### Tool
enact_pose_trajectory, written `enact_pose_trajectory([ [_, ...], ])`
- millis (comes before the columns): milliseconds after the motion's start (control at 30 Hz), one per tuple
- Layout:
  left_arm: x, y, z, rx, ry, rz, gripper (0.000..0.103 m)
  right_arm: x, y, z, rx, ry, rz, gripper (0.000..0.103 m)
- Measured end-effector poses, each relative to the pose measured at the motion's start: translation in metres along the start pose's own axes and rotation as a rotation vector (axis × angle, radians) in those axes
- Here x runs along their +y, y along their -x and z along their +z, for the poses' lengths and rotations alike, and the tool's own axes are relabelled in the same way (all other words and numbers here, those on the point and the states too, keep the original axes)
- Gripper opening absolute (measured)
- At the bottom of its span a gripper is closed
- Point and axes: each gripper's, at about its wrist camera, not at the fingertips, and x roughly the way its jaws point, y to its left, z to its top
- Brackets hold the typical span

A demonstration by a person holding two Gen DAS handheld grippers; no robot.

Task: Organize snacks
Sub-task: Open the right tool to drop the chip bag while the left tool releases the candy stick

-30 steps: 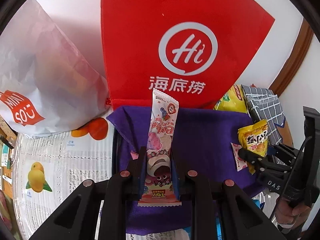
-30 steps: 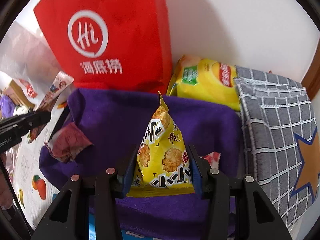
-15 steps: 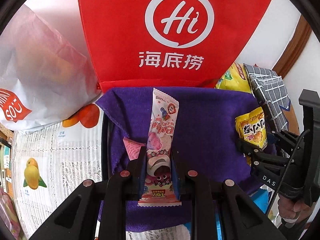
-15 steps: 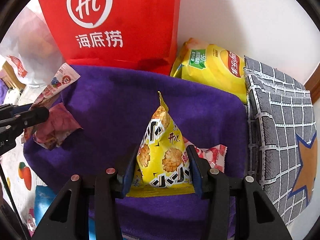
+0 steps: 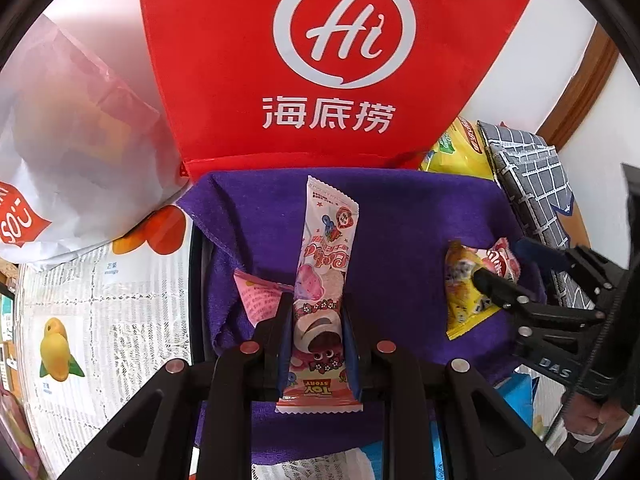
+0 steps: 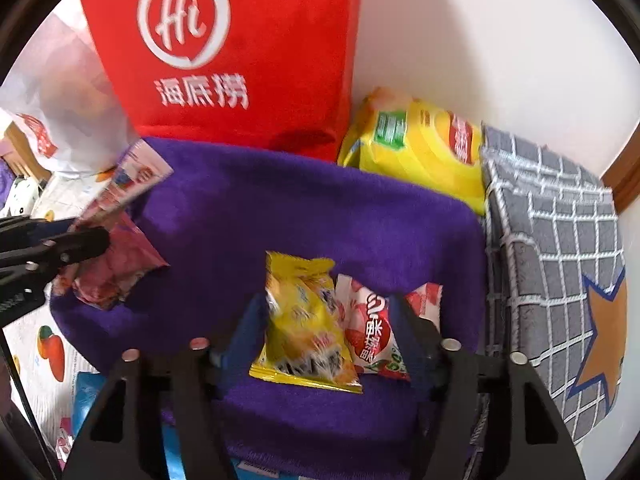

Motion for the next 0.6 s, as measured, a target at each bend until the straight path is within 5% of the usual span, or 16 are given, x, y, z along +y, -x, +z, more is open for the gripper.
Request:
enact_pose_trajectory([
  [200,0.001,0.001,0.001,0.009,0.0,0.006,0.024,-0.003,0.024,0.004,-0.05,-0.023,0.021,0.071],
  [367,-0.007,0.006,0.003,-0.009,-0.017,0.019,0.047,-0.006,0.039,0.005,-0.062,-0.045,0.042,0.073],
  [600,-0.013,0.031,0.005,-0.076,-0.014,0.011,0.056,-0.008,0.07,0.006,-0.138,-0.062,0.004,0.075],
])
